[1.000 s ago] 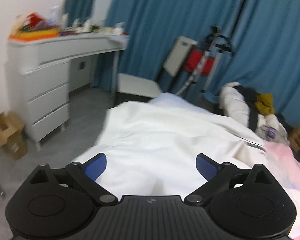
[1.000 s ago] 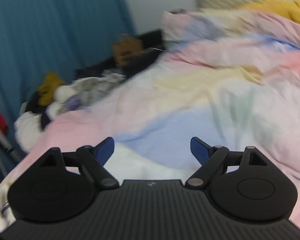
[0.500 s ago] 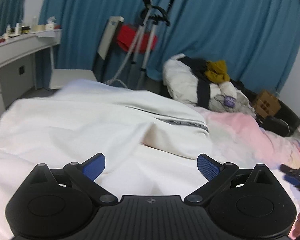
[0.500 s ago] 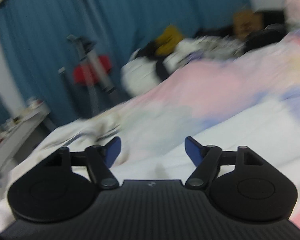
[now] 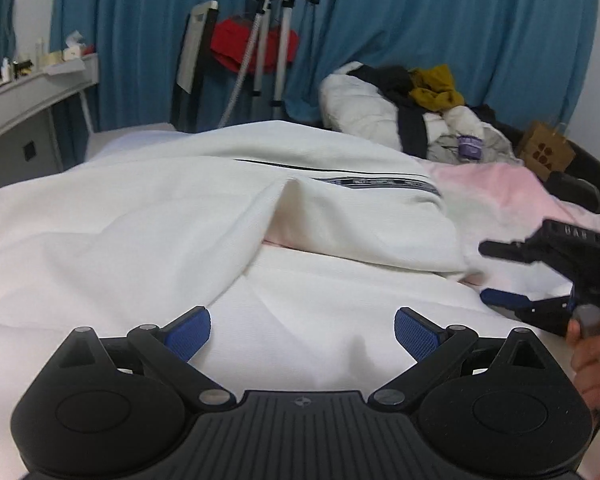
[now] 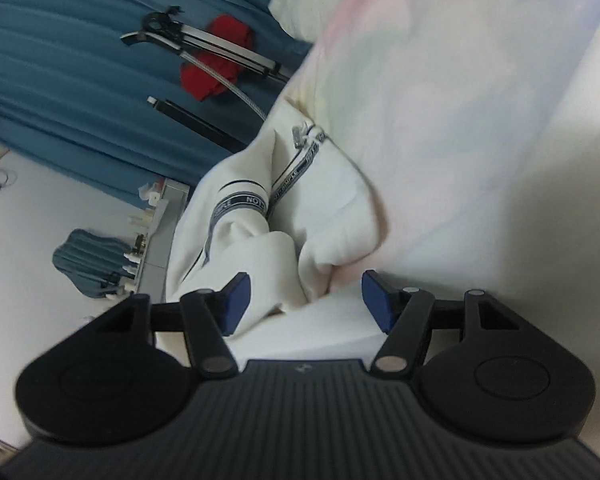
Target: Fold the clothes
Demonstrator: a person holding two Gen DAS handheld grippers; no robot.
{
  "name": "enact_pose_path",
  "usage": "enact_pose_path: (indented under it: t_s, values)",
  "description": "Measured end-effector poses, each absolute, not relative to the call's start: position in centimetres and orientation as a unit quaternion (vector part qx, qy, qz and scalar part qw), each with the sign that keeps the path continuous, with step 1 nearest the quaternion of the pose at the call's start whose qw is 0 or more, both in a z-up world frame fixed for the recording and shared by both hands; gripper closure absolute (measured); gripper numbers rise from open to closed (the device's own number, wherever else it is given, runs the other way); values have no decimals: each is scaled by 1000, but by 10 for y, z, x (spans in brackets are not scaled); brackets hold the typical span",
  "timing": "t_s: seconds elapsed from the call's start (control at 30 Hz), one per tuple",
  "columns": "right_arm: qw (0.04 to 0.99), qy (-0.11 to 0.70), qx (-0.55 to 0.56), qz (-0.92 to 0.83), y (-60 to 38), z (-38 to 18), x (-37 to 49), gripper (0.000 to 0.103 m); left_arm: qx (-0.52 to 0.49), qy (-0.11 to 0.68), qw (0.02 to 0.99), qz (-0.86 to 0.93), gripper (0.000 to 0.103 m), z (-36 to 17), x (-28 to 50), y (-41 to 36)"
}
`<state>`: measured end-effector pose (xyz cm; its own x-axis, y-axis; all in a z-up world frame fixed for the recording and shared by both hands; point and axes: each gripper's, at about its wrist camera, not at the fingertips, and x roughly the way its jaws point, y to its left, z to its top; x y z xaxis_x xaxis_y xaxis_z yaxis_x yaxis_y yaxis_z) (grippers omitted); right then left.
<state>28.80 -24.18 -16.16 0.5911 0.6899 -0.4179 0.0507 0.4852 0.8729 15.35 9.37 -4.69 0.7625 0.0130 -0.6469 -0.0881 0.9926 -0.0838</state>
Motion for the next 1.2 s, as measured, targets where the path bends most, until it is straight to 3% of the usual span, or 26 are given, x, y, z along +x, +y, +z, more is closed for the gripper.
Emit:
enact_pose_path:
  t_s: [0.13,0.17,0.2,0.23,0.3,0.53,0.8,0.9,1.03,1.2]
  values:
    - [742,397,510,181,-233,-174,312,38,-46,356,933,32,3,-58,158,98]
    - [743,390,518,169,-231,-175,316,45,-47,359,932,30,3,-61,159,100]
    - [753,377,518,151,-230,-173,319,68,-47,361,931,30,3,-63,160,100]
    - [764,369,510,137,-231,-171,320,80,-45,363,930,30,3,-66,161,101]
    - [780,363,495,120,-234,-168,323,89,-40,362,931,31,3,-67,161,100]
    - [825,308,464,101,-265,-132,326,92,-22,351,936,33,3,-65,154,99]
    - [894,153,421,-12,-388,-74,310,93,-12,348,937,35,3,-66,151,98]
    - [894,147,417,-75,-439,-88,298,93,-7,355,934,37,3,-70,154,96]
    - [861,219,447,-103,-466,-138,303,93,-3,357,933,39,3,-70,153,94]
    - [869,181,454,-79,-467,-126,302,93,-8,351,936,39,3,-65,149,94]
